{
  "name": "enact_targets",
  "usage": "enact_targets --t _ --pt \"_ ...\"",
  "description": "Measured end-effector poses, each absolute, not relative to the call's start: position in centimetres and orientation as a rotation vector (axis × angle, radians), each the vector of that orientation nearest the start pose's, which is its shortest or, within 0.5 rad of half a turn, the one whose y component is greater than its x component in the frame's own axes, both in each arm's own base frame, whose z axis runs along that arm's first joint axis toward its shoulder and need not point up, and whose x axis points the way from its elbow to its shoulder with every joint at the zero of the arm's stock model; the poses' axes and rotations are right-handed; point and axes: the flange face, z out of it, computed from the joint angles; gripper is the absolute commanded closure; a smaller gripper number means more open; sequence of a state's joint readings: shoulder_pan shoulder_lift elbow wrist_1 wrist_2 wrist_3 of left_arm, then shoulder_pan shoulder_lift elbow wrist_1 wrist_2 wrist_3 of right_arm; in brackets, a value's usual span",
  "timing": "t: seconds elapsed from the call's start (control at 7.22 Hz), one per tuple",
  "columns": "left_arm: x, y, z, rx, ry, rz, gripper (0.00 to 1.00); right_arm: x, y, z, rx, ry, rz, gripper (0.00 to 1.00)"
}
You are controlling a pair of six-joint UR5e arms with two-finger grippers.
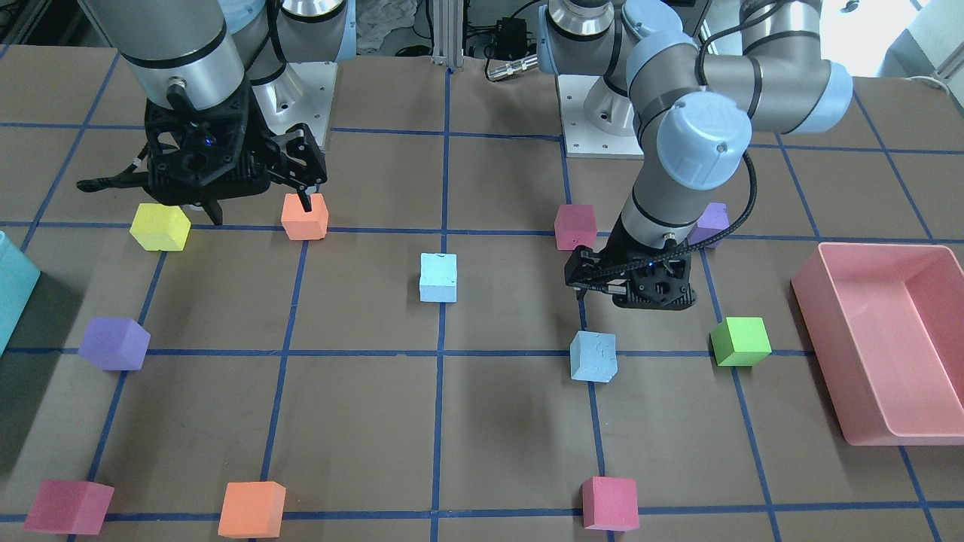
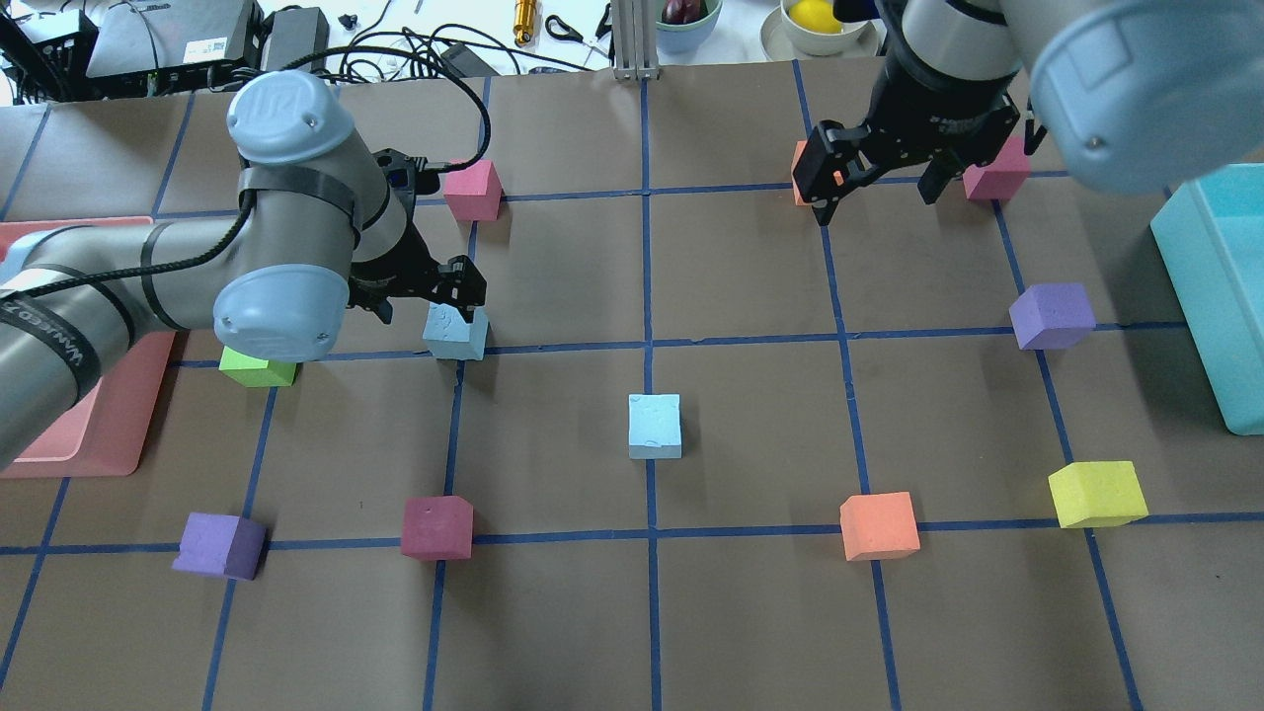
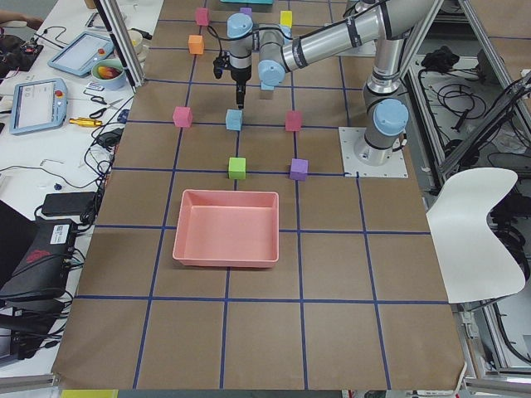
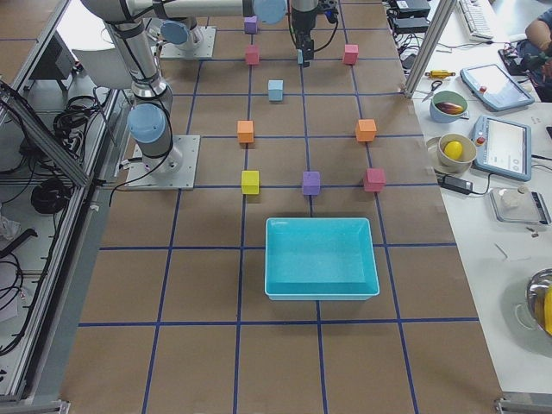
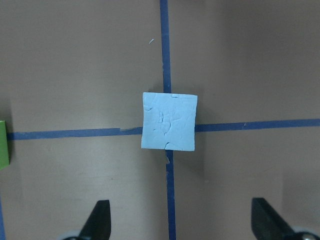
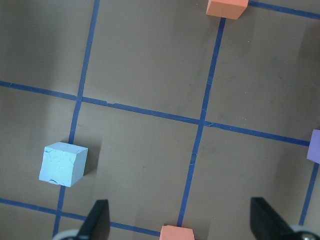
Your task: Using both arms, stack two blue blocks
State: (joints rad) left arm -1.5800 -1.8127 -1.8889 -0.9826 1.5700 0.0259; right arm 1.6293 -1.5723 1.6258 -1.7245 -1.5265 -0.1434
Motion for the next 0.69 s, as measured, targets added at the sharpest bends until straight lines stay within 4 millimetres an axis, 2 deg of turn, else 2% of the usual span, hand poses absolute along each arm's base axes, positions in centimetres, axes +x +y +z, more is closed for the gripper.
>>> enact_targets --t 0.14,0.28,0.42,0.55,0.69 --pt "-13.8 -54.2 25.1 0.058 3.14 -0.05 0.0 16.2 -48.0 47.8 -0.309 3.1 -0.146 0.0" --pt "-13.8 -54.7 23.5 0.061 3.138 -0.053 0.01 15.7 -47.2 48.7 -0.3 3.13 -0.026 0.0" --pt "-13.8 -55.0 22.1 0.062 3.136 -0.039 0.22 15.4 -46.6 49.6 -0.292 3.138 0.094 0.0" --pt "-13.9 -55.0 21.1 0.064 3.136 -0.015 0.44 15.3 -46.6 49.9 -0.289 3.137 0.104 0.0" --pt "-13.9 -54.9 20.5 0.071 3.134 0.001 0.87 15.4 -47.6 50.0 -0.287 3.141 -0.009 0.0"
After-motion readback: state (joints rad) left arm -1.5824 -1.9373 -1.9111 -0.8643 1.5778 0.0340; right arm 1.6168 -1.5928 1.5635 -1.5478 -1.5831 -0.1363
